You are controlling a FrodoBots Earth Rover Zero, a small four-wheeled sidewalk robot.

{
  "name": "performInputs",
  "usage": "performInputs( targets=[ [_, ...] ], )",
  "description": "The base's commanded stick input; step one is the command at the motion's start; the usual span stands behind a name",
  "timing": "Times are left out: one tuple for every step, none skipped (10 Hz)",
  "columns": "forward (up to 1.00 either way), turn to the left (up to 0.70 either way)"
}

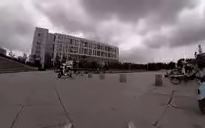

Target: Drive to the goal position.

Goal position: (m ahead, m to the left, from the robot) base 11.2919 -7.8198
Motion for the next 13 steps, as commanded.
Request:
performInputs(
  targets=[
    [0.50, -0.24],
    [0.50, -0.24],
    [0.50, -0.24],
    [0.50, -0.24],
    [0.50, -0.24],
    [0.50, -0.24],
    [0.50, -0.24],
    [0.50, -0.24],
    [0.50, -0.24],
    [0.50, -0.24],
    [0.50, -0.24],
    [0.50, -0.24],
    [0.50, -0.24]
  ],
)
